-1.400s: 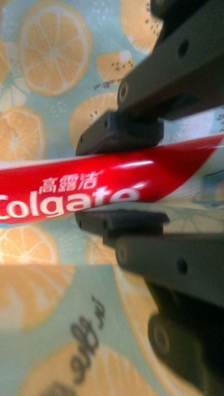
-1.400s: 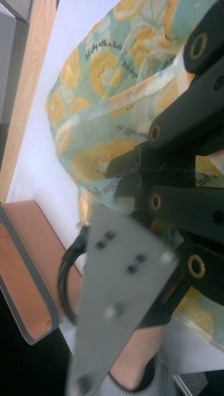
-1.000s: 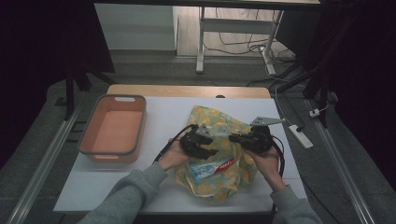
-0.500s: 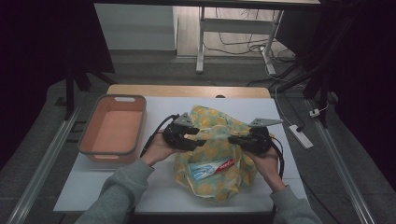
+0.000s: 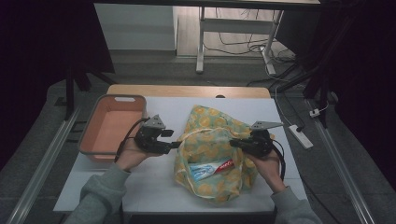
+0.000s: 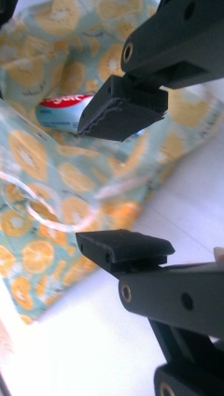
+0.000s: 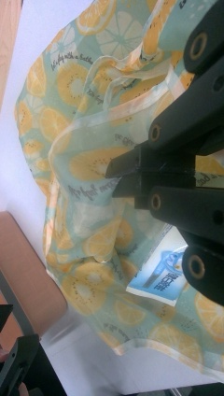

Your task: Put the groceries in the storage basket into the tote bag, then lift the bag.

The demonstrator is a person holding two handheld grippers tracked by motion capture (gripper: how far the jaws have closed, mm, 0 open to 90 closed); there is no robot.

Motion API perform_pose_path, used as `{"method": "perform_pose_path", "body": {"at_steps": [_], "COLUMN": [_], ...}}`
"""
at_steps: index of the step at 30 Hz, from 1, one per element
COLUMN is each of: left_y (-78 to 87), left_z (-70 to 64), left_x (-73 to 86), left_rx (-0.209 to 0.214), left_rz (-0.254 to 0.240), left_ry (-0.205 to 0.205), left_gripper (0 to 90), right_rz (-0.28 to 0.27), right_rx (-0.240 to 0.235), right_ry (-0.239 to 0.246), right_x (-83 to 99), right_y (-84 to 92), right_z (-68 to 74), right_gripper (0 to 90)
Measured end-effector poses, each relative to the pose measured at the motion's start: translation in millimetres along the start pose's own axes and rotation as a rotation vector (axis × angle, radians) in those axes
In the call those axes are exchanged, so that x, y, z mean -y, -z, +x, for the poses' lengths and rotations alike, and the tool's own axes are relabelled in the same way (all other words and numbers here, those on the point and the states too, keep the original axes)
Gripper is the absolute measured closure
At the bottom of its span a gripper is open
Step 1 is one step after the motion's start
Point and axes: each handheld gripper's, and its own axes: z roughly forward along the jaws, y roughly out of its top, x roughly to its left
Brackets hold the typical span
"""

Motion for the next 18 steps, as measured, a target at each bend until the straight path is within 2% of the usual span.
{"method": "perform_pose_path", "body": {"at_steps": [3, 7, 10, 18], "left_y": [1.1, -3.6, -12.8, -40.9], "left_z": [2.0, 0.6, -4.0, -14.7], "left_x": [7.5, 7.5, 5.2, 2.5], "left_rx": [-0.003, -0.001, -0.008, -0.022], "left_rz": [0.014, 0.025, 0.056, 0.118], "left_ry": [0.013, 0.012, -0.008, -0.022], "left_gripper": [42.4, 41.5, 38.6, 29.9], "right_rz": [0.009, 0.007, 0.009, 0.009], "right_rx": [0.006, 0.006, 0.005, 0.008], "right_ry": [0.021, 0.036, 0.039, 0.04], "right_x": [1.5, 3.2, 3.7, 8.1], "right_y": [1.2, 3.8, 4.7, 8.5], "right_z": [2.6, 6.0, 7.1, 7.7], "right_gripper": [89.1, 89.0, 89.0, 89.1]}}
